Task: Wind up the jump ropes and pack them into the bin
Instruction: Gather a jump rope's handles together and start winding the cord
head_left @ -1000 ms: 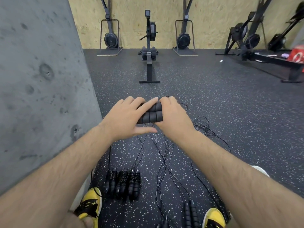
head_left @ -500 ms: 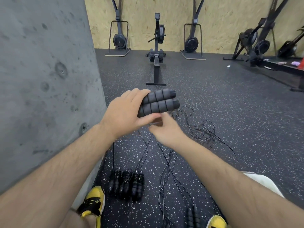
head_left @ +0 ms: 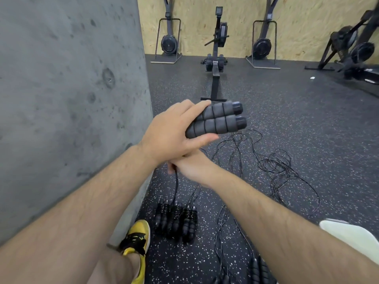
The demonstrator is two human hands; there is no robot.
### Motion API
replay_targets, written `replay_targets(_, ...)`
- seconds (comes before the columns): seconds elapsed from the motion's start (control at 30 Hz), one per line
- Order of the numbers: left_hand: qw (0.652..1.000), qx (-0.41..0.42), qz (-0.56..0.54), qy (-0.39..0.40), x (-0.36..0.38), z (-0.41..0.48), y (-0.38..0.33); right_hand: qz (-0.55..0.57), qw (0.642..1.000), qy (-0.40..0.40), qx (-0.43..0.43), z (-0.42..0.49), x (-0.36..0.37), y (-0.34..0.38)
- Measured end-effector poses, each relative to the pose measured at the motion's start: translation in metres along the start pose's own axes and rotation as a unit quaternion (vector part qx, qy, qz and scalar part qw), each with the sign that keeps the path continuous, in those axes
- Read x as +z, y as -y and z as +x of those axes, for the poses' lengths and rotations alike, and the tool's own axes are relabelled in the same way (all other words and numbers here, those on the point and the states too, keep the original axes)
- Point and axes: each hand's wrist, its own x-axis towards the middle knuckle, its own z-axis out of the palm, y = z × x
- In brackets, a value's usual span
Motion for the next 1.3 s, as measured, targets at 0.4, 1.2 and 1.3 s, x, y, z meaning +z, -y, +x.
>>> replay_targets(0.4,0.992,0.112,0.060,0.024,-0.005,-0.028,0.041,-0.132,0.991,-0.027,-0.010,-0.031,-0.123,-0.025)
replay_targets(1.2,0.981,0.134,0.137,0.043,0.028,-0.008,0.007,-0.184,0.952,-0.242,0.038,-0.073,-0.114,-0.027)
replay_targets(1.3,0.980,0.134,0.136,0.048,0.031,-0.010,0.006,-0.307,0.920,-0.239,-0.039,-0.078,-0.109,-0.027)
